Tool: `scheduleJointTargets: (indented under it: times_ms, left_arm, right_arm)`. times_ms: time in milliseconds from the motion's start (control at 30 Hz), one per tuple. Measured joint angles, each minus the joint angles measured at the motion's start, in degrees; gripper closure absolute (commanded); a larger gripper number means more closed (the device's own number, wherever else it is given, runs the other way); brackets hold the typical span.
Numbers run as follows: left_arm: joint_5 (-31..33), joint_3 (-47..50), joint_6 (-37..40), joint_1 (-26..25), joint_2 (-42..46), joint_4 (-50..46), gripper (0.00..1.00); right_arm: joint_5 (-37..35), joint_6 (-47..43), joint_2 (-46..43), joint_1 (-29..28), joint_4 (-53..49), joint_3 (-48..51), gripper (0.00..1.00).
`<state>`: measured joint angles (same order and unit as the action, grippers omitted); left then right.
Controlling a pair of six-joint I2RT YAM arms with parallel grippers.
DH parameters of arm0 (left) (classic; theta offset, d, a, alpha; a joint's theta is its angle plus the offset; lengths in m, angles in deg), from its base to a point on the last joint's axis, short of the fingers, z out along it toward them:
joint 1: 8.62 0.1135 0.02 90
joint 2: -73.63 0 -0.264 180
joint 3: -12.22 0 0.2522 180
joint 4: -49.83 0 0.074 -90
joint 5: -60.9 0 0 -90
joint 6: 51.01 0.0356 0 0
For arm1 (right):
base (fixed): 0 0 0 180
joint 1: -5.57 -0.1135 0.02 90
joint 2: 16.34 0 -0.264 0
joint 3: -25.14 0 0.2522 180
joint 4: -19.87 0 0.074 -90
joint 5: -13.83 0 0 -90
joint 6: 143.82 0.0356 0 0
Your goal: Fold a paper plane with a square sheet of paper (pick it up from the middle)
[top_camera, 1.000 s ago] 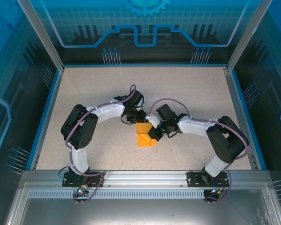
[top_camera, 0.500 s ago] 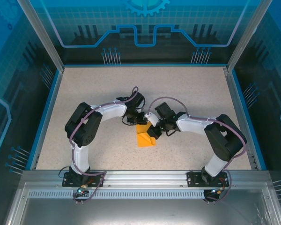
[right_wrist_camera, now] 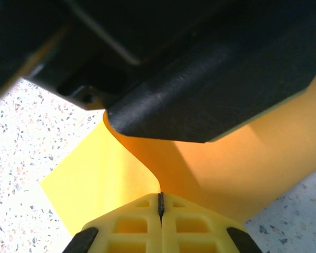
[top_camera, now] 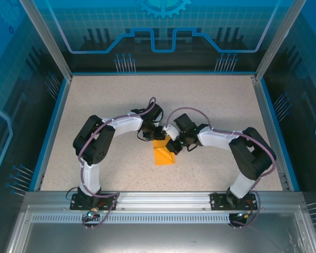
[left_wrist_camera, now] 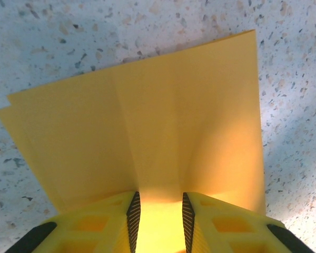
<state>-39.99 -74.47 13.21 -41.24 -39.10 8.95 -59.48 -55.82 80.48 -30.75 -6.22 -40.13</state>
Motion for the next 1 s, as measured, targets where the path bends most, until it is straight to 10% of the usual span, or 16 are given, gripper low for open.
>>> scheduleJointTargets:
  times_ms: [1000]
  left_arm:
    - [0.0,-0.5,0.5,0.1,-0.4,-0.5,0.69]
  right_arm:
    - [-2.8,1.0,2.0,1.6,-0.8,0.0,1.00]
